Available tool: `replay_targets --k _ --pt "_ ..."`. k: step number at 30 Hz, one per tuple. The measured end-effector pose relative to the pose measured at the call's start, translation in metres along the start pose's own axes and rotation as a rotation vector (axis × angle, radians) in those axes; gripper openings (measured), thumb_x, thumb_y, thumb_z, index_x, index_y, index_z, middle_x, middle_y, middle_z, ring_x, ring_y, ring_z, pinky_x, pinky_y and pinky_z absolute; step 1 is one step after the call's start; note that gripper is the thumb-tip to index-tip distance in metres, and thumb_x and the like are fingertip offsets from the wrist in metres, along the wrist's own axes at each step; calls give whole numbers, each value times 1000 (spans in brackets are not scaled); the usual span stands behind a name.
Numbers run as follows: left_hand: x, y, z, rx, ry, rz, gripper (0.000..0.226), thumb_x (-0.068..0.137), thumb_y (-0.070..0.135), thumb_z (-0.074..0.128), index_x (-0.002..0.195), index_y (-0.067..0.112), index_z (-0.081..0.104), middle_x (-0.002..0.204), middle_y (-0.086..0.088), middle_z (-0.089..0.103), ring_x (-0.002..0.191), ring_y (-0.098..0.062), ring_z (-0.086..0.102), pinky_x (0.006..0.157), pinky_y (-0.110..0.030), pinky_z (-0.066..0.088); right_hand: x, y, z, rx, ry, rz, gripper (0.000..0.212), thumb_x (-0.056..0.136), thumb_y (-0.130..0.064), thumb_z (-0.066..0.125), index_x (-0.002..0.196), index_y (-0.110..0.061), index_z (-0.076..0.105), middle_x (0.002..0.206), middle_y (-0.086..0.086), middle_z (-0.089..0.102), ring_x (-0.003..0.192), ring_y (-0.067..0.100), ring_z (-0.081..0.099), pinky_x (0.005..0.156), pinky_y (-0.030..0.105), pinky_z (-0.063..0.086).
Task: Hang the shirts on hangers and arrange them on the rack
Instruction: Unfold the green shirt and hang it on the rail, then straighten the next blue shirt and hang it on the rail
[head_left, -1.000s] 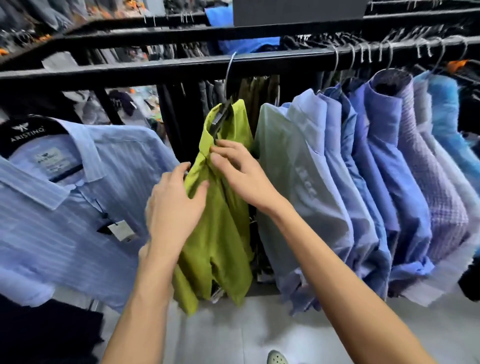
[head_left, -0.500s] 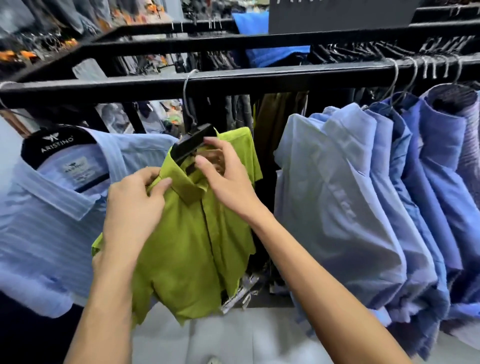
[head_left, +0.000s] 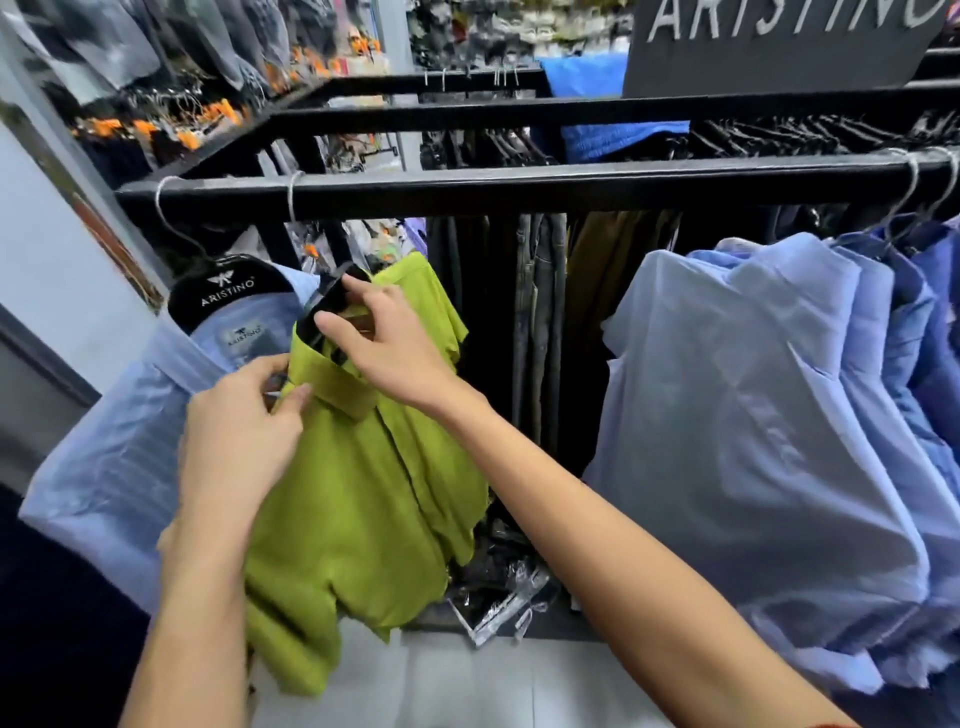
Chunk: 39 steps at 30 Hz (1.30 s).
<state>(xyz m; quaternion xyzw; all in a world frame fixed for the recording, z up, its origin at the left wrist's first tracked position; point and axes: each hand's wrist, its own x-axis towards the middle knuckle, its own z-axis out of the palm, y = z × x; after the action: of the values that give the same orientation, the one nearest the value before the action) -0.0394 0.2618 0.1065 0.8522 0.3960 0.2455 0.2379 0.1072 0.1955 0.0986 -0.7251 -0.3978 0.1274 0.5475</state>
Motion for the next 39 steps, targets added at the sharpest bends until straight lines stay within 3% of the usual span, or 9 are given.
replay_targets --k 1,4,8,12,18,21,26,32,39 --pt "1 -4 -4 14 5 2 27 89 30 70 116 33 70 102 -4 76 106 -32 68 91 -49 54 3 -3 5 2 -26 -1 64 97 -37 67 151 -12 44 137 8 47 131 18 51 114 20 29" --pt "8 -19 -12 49 42 16 27 89 30 63 115 32 71 102 -9 75 104 -35 69 87 -49 55 4 -18 22 56 -120 1 65 94 -37 72 150 -13 48 144 6 49 131 17 55 118 36 37" --pt "14 -32 -22 31 62 -7 34 87 31 58 119 30 70 103 -9 76 105 -36 68 90 -51 54 2 -30 32 111 -213 -45 61 97 -26 69 150 -8 45 151 0 49 135 13 49 119 30 33" --pt "18 -47 -26 -16 94 -33 33 90 19 64 122 29 68 106 -4 76 105 -30 69 96 -49 53 13 -28 54 80 -193 -43 63 97 -30 69 152 -10 45 159 7 41 147 15 36 123 40 30" --pt "23 -62 -29 -107 214 1 42 85 10 56 123 28 62 110 -4 72 105 -28 68 101 -49 51 17 -21 64 102 -234 -64 52 99 -26 65 148 -15 51 162 6 35 142 19 44 117 32 37" --pt "16 -50 -24 -121 326 62 45 86 2 56 125 23 66 114 -13 66 108 -32 62 103 -42 46 10 -18 59 96 -208 -84 45 100 -24 64 143 -16 57 159 5 41 140 17 45 116 32 37" --pt "11 -30 2 -256 396 237 35 86 3 57 116 18 70 108 -8 68 97 -28 64 96 -45 50 -11 -10 35 121 -70 -111 36 97 -13 65 134 -13 63 142 3 58 126 17 56 110 32 45" --pt "-3 9 55 -513 168 318 28 91 2 64 113 19 68 108 -1 71 90 -11 65 82 -10 46 -46 17 -21 95 127 -58 35 96 -14 66 131 -19 64 133 -4 65 118 14 63 106 39 50" --pt "-50 76 117 -741 -267 346 33 91 -3 65 102 28 69 96 8 72 84 0 66 74 -5 46 -118 37 -109 -92 461 -11 31 97 -14 65 127 -21 65 125 -10 67 117 5 62 104 29 49"
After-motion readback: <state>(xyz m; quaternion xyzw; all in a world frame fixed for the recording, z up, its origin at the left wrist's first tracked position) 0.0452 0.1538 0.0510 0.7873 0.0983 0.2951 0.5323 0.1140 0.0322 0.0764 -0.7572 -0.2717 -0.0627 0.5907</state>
